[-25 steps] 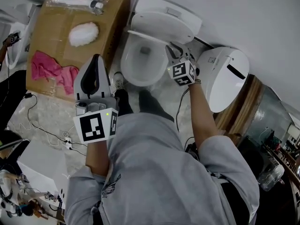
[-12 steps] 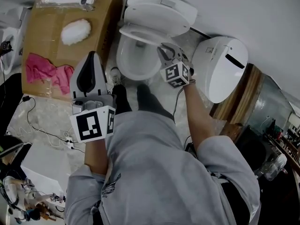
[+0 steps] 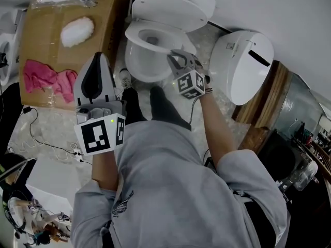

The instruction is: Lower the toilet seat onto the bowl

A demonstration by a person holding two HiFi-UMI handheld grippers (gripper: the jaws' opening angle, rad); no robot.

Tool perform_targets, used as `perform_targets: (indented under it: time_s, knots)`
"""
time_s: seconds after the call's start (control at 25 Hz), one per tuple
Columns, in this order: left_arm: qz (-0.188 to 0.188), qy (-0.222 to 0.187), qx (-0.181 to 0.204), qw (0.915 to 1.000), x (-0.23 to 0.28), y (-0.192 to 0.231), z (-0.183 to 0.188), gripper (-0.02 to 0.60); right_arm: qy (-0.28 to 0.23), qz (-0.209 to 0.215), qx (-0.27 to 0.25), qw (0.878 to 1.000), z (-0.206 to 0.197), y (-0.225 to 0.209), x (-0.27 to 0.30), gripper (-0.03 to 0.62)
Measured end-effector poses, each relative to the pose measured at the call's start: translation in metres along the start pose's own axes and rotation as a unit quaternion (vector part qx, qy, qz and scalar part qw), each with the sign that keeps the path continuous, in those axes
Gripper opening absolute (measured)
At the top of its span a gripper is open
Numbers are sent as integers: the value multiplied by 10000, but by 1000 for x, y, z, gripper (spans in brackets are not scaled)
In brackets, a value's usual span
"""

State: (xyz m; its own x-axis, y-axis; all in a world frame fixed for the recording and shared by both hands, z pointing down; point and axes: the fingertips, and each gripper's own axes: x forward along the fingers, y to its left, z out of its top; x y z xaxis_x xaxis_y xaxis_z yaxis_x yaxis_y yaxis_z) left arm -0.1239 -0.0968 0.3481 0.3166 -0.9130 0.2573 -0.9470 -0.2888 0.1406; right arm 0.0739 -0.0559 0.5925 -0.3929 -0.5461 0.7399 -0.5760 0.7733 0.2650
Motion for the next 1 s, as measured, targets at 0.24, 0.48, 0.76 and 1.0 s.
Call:
perform_targets:
  time_s: [0.24,0.48,0.76,1.0]
  knots:
    - [-46,47,18,10000,2,-1,-8,0,63,198,-44,9998,-8,21,2,63]
    - [-52,114,-21,9999,5,0,-19,0,173,405,-81,9990,-19,47,4,64]
    - [-30,197,-8,9998,5,7,-35,0,302,727,-39,9969,-37,80,10,75]
    - [-12,299,-1,9996,3,14,-50,0,448,981,-21,9942,-54,111,17,83]
